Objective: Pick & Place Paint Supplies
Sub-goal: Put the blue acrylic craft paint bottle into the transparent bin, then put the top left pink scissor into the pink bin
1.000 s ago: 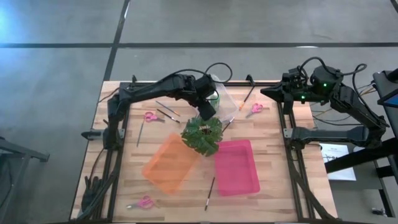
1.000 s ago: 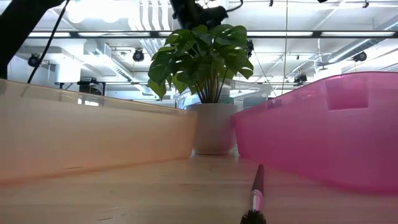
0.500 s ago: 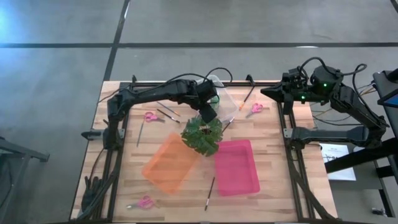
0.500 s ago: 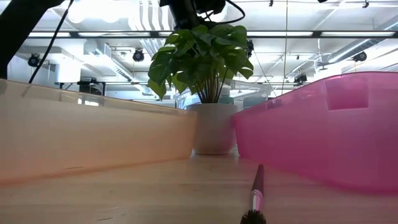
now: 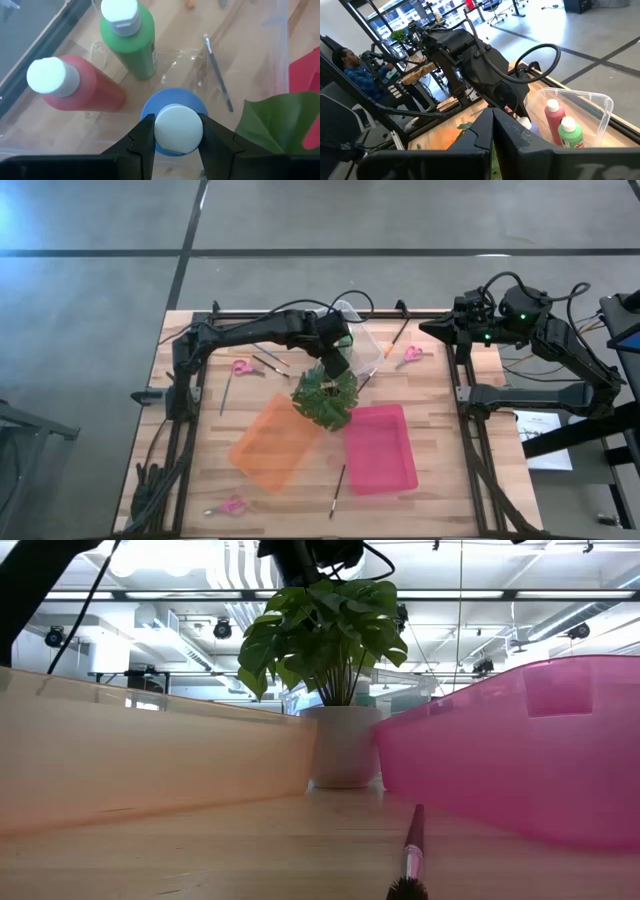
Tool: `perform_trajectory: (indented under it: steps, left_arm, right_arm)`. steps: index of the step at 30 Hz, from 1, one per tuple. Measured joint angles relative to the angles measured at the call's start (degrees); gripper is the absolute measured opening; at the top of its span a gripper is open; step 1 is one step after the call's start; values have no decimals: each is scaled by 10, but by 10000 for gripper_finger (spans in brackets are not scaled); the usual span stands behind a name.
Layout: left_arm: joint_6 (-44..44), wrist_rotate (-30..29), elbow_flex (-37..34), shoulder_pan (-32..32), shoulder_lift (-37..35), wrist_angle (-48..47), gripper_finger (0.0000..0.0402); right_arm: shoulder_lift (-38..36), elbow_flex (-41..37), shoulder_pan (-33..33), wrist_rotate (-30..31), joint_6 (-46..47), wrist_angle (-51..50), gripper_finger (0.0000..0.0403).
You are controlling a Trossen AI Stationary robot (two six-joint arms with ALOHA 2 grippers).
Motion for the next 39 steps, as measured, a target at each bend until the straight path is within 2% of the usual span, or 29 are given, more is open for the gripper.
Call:
perform_trajectory:
  steps: [4, 9, 13, 29, 39]
  left_arm:
    - [0, 3, 0, 0, 0, -1, 124]
    - [0, 7, 0, 0, 0, 1, 178]
    - [0, 11, 0, 0, 0, 1, 198]
    - [-4, 13, 0, 0, -25, 4, 204]
    - [-2, 16, 0, 0, -71, 0, 204]
  right_arm:
    - [-2, 0, 0, 0, 0, 0, 8]
    - [-9, 0, 0, 0, 0, 1, 8]
    - [-11, 0, 0, 0, 0, 0, 8]
    - [-19, 0, 0, 0, 0, 0, 8]
    - [-19, 0, 0, 0, -1, 0, 8]
